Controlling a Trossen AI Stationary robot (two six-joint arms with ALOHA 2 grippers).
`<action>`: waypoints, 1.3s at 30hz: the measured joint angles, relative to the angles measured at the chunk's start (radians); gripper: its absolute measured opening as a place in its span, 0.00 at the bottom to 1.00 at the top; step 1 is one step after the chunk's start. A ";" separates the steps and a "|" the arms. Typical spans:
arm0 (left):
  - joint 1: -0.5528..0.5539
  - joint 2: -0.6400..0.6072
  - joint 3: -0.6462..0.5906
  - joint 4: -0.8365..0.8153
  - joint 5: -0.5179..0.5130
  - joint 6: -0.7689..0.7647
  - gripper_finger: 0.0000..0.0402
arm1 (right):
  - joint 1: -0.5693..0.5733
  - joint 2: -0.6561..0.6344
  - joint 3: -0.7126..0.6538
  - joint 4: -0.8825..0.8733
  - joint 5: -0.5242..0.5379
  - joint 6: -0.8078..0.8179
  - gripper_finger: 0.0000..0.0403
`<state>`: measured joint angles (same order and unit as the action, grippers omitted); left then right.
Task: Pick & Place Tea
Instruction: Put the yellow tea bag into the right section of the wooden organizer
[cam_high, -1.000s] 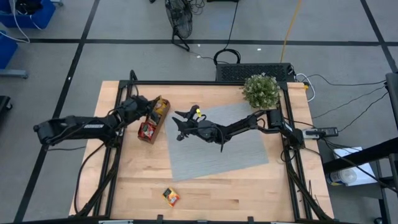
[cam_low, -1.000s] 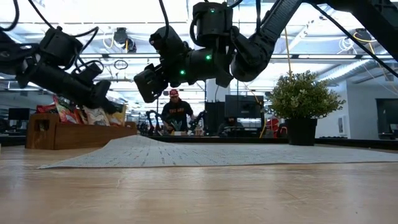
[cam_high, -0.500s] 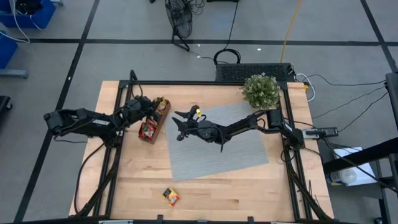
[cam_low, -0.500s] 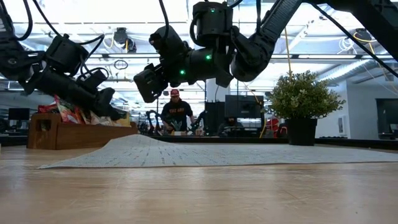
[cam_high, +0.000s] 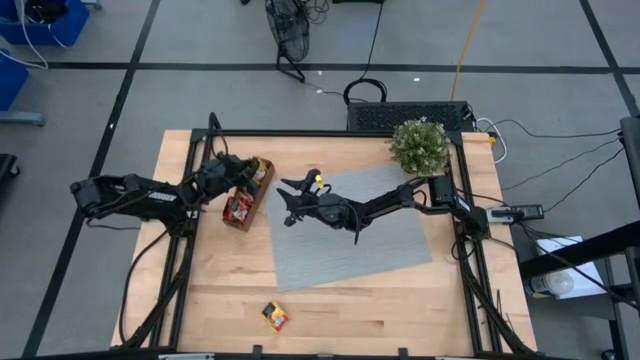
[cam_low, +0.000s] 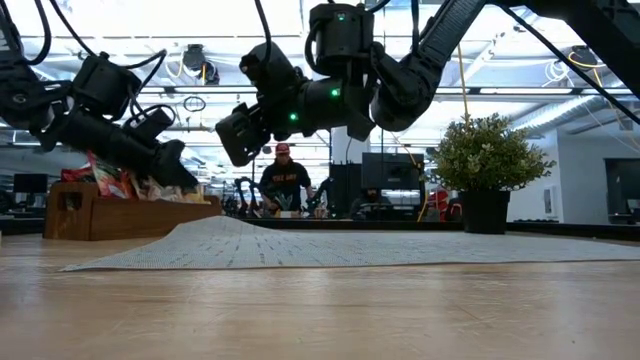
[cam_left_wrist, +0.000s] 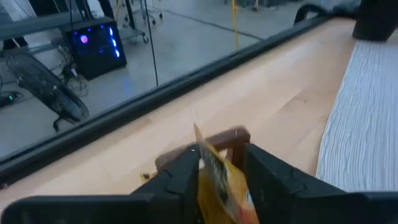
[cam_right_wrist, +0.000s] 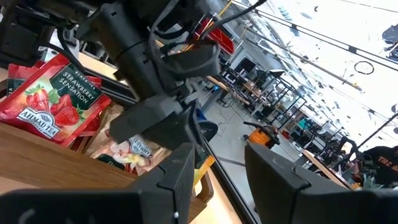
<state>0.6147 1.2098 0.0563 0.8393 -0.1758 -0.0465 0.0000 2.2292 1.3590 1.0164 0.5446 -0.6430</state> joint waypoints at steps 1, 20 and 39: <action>-0.001 0.000 0.000 0.013 0.000 0.000 0.33 | 0.000 0.000 0.000 -0.004 0.000 0.000 0.32; -0.027 -0.180 0.000 0.035 0.203 -0.011 0.43 | 0.003 0.000 0.000 -0.029 0.004 0.003 0.32; -0.991 -0.188 0.414 -0.975 0.194 -0.222 0.43 | 0.151 0.000 0.000 -0.138 0.353 -0.154 0.32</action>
<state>-0.3758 1.0219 0.4707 -0.1353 0.0186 -0.2688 0.1507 2.2295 1.3586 0.8781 0.8980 -0.7971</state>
